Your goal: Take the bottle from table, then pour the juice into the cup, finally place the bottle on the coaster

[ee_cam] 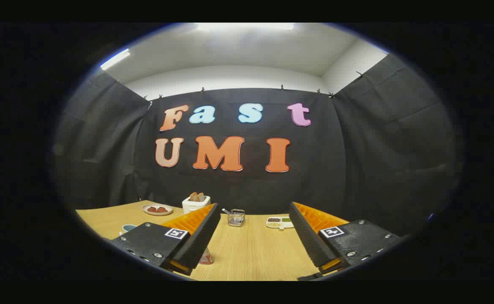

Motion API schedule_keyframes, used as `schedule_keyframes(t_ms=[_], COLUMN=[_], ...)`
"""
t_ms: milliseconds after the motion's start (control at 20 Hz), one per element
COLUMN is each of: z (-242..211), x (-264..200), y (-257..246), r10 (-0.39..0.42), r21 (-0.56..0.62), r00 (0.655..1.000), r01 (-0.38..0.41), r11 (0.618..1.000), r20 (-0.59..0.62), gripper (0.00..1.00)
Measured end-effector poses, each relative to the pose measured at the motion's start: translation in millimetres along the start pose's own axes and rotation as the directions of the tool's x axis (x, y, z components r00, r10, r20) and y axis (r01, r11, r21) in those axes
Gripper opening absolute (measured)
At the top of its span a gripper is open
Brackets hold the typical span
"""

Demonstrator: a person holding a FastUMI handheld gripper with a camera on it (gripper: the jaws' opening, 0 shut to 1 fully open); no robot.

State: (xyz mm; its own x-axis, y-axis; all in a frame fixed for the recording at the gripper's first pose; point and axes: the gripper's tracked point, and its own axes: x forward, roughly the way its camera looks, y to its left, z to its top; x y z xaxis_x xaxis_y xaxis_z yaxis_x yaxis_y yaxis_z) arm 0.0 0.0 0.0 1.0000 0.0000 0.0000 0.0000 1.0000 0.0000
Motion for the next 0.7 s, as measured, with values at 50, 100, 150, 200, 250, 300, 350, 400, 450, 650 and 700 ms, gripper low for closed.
schedule_keyframes(t_ms=[50, 100, 150, 200, 250, 300, 350, 400, 450, 650, 700], z=[3, 5, 8, 9, 9, 9, 10, 11, 12, 15, 16], x=[0, -1, 0, 0, -1, -1, -1, -2, -1, 0, -1], y=[0, 0, 0, 0, 1, 2, 4, 6, 8, 11, 12], r10=[0.001, -0.001, -0.001, -0.002, -0.004, -0.003, -0.001, 0.005, 0.008, 0.015, 0.014], r21=[0.004, 0.007, 0.008, 0.005, 0.002, -0.001, 0.0, 0.001, 0.002, 0.009, 0.01], r00=[1.0, 1.0, 1.0, 1.0, 1.0, 1.0, 1.0, 1.0, 1.0, 1.0, 1.0], r01=[-0.001, 0.001, 0.001, 0.002, 0.004, 0.003, 0.001, -0.005, -0.008, -0.015, -0.014], r11=[1.0, 1.0, 1.0, 1.0, 1.0, 1.0, 1.0, 1.0, 1.0, 1.0, 1.0], r20=[0.001, 0.006, 0.01, 0.014, 0.017, 0.021, 0.025, 0.027, 0.027, 0.024, 0.026], gripper=[0.98, 0.98, 0.98, 0.98, 0.98, 0.98, 0.98, 0.98, 0.98, 0.98, 0.98])
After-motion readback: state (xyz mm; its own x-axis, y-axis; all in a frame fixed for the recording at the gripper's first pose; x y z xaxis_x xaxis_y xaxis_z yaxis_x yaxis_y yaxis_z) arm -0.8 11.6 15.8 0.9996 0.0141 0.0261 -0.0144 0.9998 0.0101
